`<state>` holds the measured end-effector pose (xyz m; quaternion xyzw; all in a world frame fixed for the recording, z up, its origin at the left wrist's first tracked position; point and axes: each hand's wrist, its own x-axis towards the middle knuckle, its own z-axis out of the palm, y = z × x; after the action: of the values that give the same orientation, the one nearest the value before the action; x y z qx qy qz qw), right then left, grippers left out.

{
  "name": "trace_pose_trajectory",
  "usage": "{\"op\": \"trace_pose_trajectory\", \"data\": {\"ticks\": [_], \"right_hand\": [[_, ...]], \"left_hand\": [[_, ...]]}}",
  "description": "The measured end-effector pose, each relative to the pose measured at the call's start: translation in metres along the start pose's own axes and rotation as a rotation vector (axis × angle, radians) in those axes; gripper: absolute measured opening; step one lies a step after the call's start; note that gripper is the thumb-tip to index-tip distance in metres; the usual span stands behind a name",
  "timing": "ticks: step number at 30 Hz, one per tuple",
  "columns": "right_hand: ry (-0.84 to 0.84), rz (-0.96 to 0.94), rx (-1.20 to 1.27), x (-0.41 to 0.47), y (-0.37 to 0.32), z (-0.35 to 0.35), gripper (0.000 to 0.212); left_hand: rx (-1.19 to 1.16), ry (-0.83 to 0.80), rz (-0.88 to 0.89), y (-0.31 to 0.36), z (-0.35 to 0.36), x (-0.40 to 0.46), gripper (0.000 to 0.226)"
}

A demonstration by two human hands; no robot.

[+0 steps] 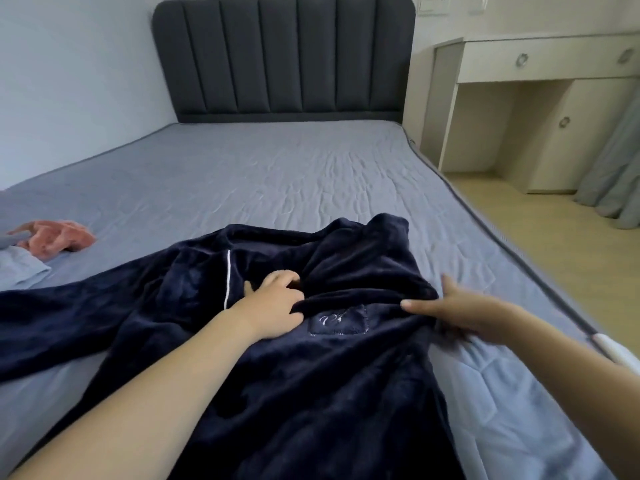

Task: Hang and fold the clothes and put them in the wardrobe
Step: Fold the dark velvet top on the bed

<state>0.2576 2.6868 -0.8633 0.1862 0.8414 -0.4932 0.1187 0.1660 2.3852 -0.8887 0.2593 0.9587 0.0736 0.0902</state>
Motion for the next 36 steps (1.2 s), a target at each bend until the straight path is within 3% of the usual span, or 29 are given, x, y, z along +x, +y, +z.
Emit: {"op": "trace_pose_trajectory", "data": {"ticks": [2,5,7,9,11,13,15,17,19,21,23,25,28,30,31,32,34,36], "right_hand": [[-0.061,0.008,0.077,-0.001,0.007,0.019,0.074],[0.156,-0.032,0.082,0.008,-0.003,0.028,0.024],[0.272,-0.049,0.027,0.007,-0.006,0.016,0.023],[0.31,-0.048,-0.002,-0.001,0.001,0.005,0.015],[0.088,0.099,0.195,-0.022,0.01,0.008,0.031],[-0.235,0.221,0.348,-0.044,0.019,0.013,0.049],[-0.5,0.195,0.387,-0.065,0.029,0.018,0.053],[-0.63,0.142,0.356,-0.084,0.032,0.027,0.048],[-0.583,0.127,0.291,-0.101,0.027,0.037,0.033],[-0.446,0.14,0.286,-0.116,0.02,0.041,0.024],[-0.31,0.136,0.213,-0.129,0.014,0.04,0.019],[-0.182,0.147,0.036,-0.145,0.013,0.034,0.018],[-0.057,0.175,-0.228,-0.164,0.015,0.018,0.018],[0.018,0.183,-0.431,-0.17,0.019,0.009,0.019],[0.051,0.173,-0.515,-0.171,0.021,0.008,0.024],[0.023,0.171,-0.532,-0.172,0.022,0.007,0.03],[-0.189,0.296,-0.199,-0.172,0.026,0.01,0.038],[-0.435,0.387,0.07,-0.175,0.03,0.016,0.032]], "left_hand": [[0.127,0.072,0.037,0.004,0.007,0.0,0.04],[0.265,0.187,-0.053,0.009,0.014,-0.005,0.086],[0.318,0.131,-0.188,0.009,0.014,-0.007,0.094],[0.292,0.012,-0.287,0.018,0.005,-0.011,0.093],[0.228,-0.096,-0.299,0.039,-0.01,-0.025,0.088],[0.072,-0.035,-0.193,0.062,-0.023,-0.056,0.066],[-0.202,0.055,-0.017,0.09,-0.029,-0.109,0.029],[-0.32,-0.052,0.151,0.119,-0.027,-0.168,0.034],[-0.146,-0.218,0.272,0.139,-0.02,-0.214,0.051],[0.151,-0.287,0.249,0.152,-0.012,-0.244,0.065],[0.393,-0.197,0.252,0.167,-0.004,-0.259,0.071],[0.497,-0.015,0.319,0.183,0.002,-0.266,0.047],[0.196,-0.006,0.458,0.203,-0.001,-0.267,0.014],[-0.095,-0.189,0.475,0.209,-0.004,-0.262,0.017],[-0.094,-0.238,0.496,0.209,-0.004,-0.26,0.028],[-0.013,-0.263,0.501,0.204,-0.002,-0.257,0.039],[0.088,-0.196,0.418,0.181,0.003,-0.256,0.049],[0.11,0.054,0.231,0.136,0.004,-0.254,0.049]]}}
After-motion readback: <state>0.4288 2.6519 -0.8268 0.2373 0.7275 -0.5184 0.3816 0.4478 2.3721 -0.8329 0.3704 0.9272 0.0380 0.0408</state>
